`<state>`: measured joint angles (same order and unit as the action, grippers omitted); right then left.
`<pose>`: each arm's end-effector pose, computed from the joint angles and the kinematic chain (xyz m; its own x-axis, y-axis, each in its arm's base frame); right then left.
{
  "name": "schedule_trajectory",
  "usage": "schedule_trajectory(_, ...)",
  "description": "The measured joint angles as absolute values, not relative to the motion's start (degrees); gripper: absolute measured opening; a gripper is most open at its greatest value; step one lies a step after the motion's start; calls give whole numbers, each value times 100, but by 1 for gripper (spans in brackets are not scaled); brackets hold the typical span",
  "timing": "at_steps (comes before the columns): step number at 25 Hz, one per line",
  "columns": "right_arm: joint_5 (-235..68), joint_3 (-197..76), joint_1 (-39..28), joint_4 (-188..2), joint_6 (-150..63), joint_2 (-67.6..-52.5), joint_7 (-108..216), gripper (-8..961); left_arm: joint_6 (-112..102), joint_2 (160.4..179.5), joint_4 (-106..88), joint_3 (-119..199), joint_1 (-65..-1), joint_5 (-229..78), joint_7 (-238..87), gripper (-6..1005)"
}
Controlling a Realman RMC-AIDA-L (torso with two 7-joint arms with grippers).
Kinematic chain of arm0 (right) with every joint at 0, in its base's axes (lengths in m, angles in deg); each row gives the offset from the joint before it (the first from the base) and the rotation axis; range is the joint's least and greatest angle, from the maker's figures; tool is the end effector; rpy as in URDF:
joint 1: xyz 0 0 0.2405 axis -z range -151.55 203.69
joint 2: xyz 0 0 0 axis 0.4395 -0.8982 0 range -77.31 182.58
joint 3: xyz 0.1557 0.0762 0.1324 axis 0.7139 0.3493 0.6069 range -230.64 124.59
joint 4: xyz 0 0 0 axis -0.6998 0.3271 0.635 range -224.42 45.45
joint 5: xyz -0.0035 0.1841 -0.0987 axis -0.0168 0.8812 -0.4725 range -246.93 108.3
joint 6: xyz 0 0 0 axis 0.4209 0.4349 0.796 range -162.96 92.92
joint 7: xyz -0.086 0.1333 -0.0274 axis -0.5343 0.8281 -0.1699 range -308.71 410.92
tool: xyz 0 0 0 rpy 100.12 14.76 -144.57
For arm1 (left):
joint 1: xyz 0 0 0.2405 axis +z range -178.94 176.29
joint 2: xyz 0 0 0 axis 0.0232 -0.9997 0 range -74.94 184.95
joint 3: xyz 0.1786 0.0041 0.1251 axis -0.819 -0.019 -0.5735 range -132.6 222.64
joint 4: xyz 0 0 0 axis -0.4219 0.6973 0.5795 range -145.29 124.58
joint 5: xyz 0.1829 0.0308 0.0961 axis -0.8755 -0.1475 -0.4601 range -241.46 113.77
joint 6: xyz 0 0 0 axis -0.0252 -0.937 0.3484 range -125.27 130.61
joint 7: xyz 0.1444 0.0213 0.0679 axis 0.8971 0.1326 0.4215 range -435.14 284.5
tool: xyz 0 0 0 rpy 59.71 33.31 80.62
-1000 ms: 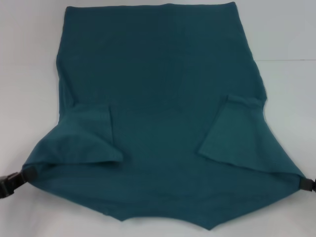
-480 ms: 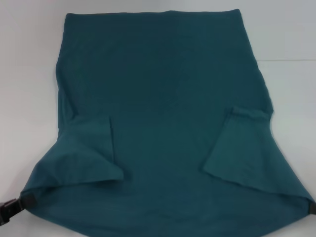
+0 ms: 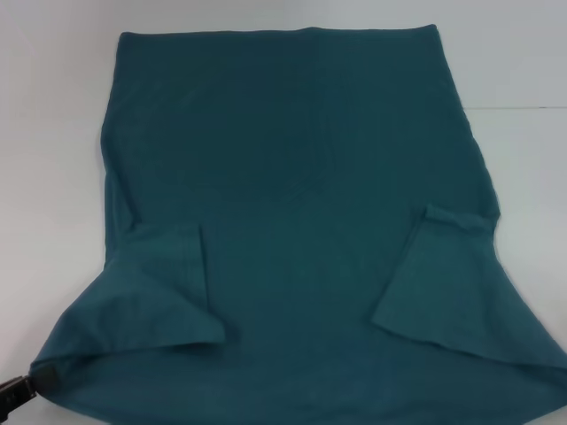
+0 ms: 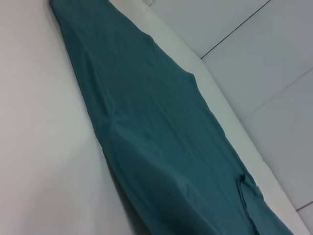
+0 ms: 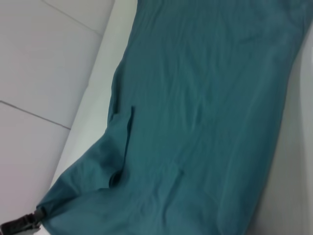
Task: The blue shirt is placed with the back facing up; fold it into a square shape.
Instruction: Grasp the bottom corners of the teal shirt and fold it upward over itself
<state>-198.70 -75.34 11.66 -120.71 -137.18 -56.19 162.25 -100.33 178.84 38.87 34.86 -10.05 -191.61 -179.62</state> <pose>0.3432 0.2065 0.0662 0.1226 -0.8869 -0.4453 -0.9583 -0.2226 0.1794 -0.3359 0.1871 0.0532 0.1430 0.7307 0.6675 0.9631 -0.2580 0.0761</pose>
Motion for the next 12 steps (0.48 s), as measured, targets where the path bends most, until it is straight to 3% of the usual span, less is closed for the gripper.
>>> schedule_trajectory(6,-19836,-7269,941,-12076,-13635,-5563,16233,29,-10026,17836,3741,3532,-1398,-19096,-18003,55)
schedule_trajectory(12,-19827,-7101,343,-12077,-13200,-5552,16254,29,-9573,17598,3008,3658,-2321,-18872,-18021,58)
